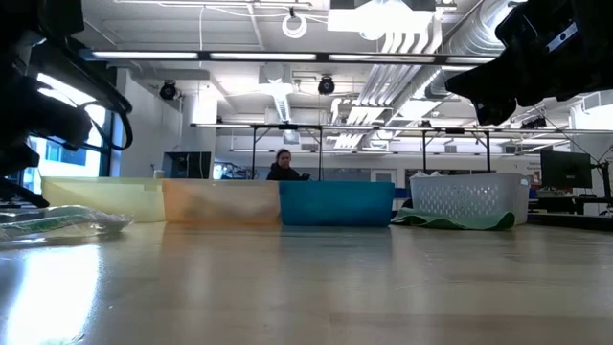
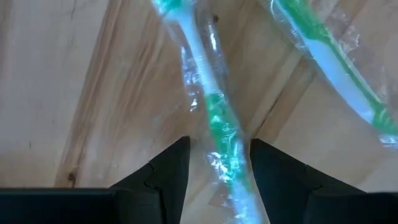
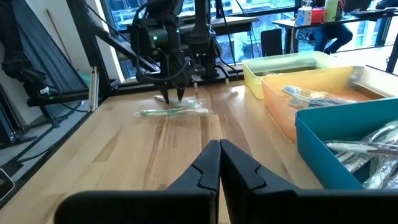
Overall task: Pick & Place Toothbrushes
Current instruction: Put the green toothbrush into the white bin
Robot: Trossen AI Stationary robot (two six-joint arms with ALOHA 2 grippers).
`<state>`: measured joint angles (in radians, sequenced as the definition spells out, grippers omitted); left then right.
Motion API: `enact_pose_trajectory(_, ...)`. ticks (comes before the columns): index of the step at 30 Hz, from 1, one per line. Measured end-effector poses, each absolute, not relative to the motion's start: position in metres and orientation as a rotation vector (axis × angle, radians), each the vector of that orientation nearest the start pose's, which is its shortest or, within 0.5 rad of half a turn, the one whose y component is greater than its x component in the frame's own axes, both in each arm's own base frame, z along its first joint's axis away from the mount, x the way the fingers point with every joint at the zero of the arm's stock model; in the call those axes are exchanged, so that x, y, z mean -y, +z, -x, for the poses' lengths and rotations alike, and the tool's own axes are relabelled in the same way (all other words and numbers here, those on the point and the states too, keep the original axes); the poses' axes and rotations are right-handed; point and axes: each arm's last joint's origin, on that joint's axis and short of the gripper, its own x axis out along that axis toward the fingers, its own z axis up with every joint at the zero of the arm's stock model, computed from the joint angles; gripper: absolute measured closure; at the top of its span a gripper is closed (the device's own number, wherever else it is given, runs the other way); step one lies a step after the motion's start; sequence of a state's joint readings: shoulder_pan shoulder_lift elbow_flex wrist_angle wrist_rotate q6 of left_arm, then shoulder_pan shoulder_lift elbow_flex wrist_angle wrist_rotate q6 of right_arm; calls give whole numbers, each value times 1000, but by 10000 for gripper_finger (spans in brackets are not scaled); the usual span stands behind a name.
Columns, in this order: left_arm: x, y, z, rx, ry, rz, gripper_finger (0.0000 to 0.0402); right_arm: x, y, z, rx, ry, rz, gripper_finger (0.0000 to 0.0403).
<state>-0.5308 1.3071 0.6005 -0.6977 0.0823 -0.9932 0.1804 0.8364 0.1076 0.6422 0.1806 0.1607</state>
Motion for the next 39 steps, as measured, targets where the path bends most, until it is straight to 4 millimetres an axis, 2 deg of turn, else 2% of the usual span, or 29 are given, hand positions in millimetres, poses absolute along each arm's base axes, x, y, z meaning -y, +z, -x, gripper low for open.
enact_pose_trajectory(7,99,147,-164,-1476,212,506,242,-24,173,-160,-85,-7,-145,401)
enact_pose_trajectory(17,98,146,-162,-1485,230,496,356,-24,173,-160,-84,-7,-145,401)
enact_pose_trajectory(22,101,151,-165,-1458,169,536,392,-24,173,-160,-85,-7,-145,401)
enact_pose_trajectory(28,102,167,-167,-1414,113,534,396,-24,173,-160,-85,-7,-145,401)
enact_pose_trajectory(33,100,188,-167,-1351,143,506,398,-24,173,-160,-85,-7,-145,401)
enact_pose_trajectory(39,95,218,-171,-1121,168,441,398,-24,173,-160,-84,-7,-145,401)
